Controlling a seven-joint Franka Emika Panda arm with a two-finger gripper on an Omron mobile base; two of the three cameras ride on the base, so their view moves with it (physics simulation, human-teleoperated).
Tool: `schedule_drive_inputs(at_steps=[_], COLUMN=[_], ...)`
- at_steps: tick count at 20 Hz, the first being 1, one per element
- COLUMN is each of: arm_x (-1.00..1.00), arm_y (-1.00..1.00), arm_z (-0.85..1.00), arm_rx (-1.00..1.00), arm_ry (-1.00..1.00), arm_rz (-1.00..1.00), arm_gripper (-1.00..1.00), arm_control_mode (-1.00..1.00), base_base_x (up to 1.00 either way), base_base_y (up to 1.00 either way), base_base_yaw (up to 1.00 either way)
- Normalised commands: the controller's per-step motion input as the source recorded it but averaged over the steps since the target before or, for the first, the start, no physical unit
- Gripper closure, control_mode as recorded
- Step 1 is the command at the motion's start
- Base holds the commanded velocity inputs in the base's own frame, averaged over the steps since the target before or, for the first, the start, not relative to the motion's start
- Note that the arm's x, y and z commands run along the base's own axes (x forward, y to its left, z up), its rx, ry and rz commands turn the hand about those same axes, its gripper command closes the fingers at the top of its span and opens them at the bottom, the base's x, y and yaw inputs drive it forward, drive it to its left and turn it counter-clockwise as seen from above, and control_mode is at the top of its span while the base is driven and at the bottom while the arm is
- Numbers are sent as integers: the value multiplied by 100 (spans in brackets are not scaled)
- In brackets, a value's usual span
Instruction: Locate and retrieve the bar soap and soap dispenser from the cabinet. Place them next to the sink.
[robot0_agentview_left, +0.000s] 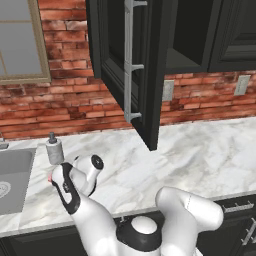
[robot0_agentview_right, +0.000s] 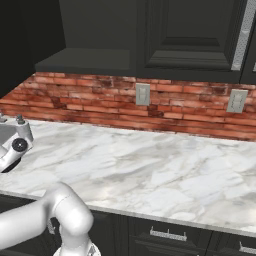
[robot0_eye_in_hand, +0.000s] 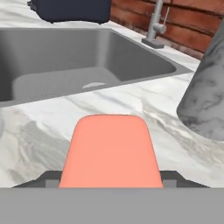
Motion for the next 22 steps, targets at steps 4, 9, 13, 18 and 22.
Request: schedule_drive_inputs(at_steps=[4, 9, 13, 18, 22], arm_x=[8, 13, 13, 14, 0], arm_y=[19, 16, 7, 0, -2], arm_z=[-13, -12, -9, -7, 0], arm_rx=[2, 3, 3, 4, 3], arm_ry=[0, 0, 0, 0, 0], arm_rz=[-2, -3, -2, -1, 0], arm_gripper=[100, -100, -100, -100, -100], arm_control_mode=[-100, -100, -100, -100, -100], base_base_x=[0, 0, 0, 0, 0], base_base_y=[0, 0, 0, 0, 0], base_base_yaw=[0, 0, 0, 0, 0])
